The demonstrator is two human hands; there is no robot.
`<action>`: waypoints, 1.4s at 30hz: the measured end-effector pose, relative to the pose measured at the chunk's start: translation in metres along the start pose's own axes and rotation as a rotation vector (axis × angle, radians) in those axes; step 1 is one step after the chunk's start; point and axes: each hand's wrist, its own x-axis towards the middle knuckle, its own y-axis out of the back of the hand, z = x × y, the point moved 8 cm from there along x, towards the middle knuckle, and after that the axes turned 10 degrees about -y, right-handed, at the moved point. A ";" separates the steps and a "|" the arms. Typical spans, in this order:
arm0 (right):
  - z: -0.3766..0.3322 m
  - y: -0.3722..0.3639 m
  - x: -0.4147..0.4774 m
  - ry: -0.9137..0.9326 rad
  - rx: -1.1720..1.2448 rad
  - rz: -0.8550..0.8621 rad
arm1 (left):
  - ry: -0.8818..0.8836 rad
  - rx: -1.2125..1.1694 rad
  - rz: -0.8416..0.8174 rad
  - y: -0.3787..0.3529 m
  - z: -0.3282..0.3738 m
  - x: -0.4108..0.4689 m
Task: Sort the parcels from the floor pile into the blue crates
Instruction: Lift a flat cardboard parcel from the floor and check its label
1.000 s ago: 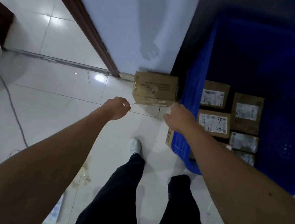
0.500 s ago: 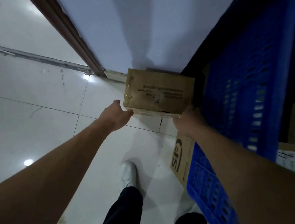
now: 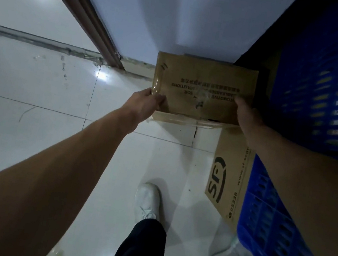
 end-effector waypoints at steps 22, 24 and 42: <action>-0.031 0.090 -0.214 0.111 -0.241 -0.104 | 0.117 0.064 0.072 0.076 0.099 -0.180; -0.039 0.102 -0.247 0.160 -0.245 -0.080 | 0.105 0.041 0.116 0.087 0.115 -0.210; -0.145 0.335 -0.525 0.685 -0.200 -0.046 | -0.281 -0.114 0.591 0.120 0.366 -0.483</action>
